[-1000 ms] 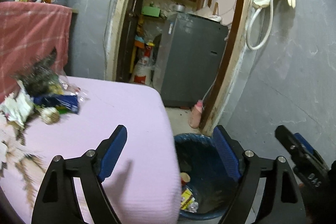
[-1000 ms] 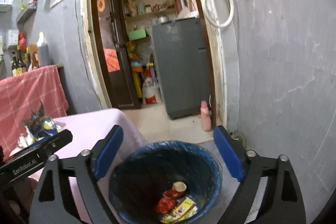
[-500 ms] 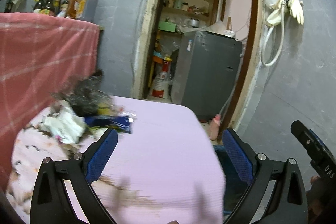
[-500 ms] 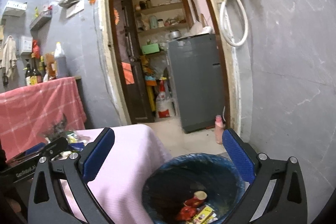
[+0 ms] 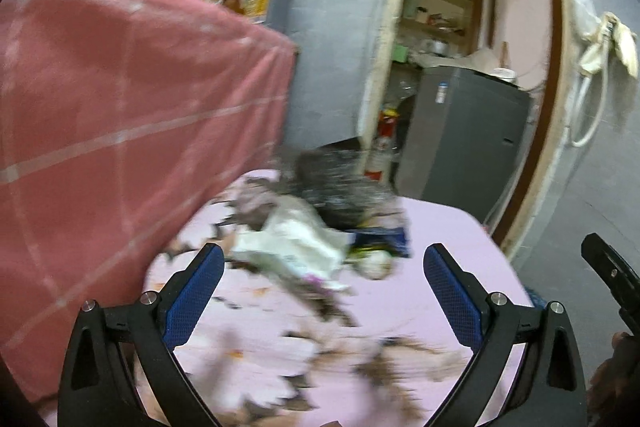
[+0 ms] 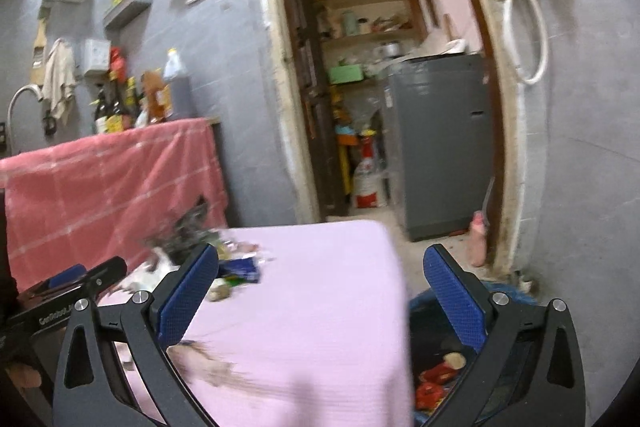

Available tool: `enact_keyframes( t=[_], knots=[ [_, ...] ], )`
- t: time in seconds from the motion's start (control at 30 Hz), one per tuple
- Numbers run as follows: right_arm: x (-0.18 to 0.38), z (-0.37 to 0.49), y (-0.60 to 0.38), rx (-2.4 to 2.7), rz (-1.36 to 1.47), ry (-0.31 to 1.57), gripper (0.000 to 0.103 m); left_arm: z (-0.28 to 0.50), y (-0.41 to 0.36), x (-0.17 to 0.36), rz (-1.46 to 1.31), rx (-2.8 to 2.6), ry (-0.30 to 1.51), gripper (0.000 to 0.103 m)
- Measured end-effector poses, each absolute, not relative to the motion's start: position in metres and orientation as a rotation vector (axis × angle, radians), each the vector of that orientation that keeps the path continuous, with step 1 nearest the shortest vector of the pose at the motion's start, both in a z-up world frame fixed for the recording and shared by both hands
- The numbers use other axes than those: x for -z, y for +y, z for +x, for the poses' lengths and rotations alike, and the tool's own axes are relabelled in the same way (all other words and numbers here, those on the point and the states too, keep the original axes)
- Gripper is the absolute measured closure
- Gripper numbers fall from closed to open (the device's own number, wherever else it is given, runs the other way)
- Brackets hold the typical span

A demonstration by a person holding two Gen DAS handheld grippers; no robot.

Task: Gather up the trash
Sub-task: 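Move both tools back to the trash pile on the table, then grasp the white paper wrapper with the left tool while the right tool grasps the garlic bulb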

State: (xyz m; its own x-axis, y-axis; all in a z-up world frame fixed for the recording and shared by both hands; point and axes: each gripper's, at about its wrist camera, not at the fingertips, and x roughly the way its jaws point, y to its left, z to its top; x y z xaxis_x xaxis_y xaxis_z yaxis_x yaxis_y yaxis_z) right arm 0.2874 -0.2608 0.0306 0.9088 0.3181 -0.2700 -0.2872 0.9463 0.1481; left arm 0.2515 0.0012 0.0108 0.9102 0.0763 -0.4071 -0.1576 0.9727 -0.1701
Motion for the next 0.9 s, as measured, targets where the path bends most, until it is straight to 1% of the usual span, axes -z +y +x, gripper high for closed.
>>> enact_keyframes(
  t=[0.27,0.47,0.53,0.6,0.67,0.73,0.8,0.83,0.9],
  knots=[
    [-0.018,0.316,-0.209,-0.398,0.057,0.379,0.0,0.262,0.054,0.007,-0.297,-0.159,0.516,0.005],
    [0.003,0.346,-0.179,-0.459,-0.01,0.487,0.001,0.274,0.068,0.016,-0.362,-0.126,0.588,0.005],
    [0.011,0.355,-0.171,-0.47,-0.025,0.526,0.006,0.278,0.069,0.016,-0.374,-0.114,0.603,0.005],
    [0.016,0.364,-0.166,-0.48,-0.03,0.567,0.017,0.281,0.069,0.015,-0.384,-0.101,0.604,0.006],
    [0.018,0.371,-0.163,-0.489,-0.023,0.595,0.021,0.285,0.068,0.014,-0.387,-0.091,0.609,0.008],
    [0.021,0.379,-0.161,-0.5,-0.019,0.623,0.023,0.288,0.067,0.013,-0.39,-0.074,0.618,0.017],
    [0.024,0.386,-0.157,-0.509,-0.027,0.65,0.028,0.292,0.066,0.014,-0.391,-0.058,0.642,0.033],
    [0.024,0.388,-0.155,-0.515,-0.03,0.66,0.029,0.295,0.066,0.015,-0.394,-0.051,0.653,0.036],
    [0.028,0.394,-0.149,-0.544,-0.036,0.695,0.035,0.299,0.065,0.018,-0.41,-0.032,0.677,0.046]
  ],
)
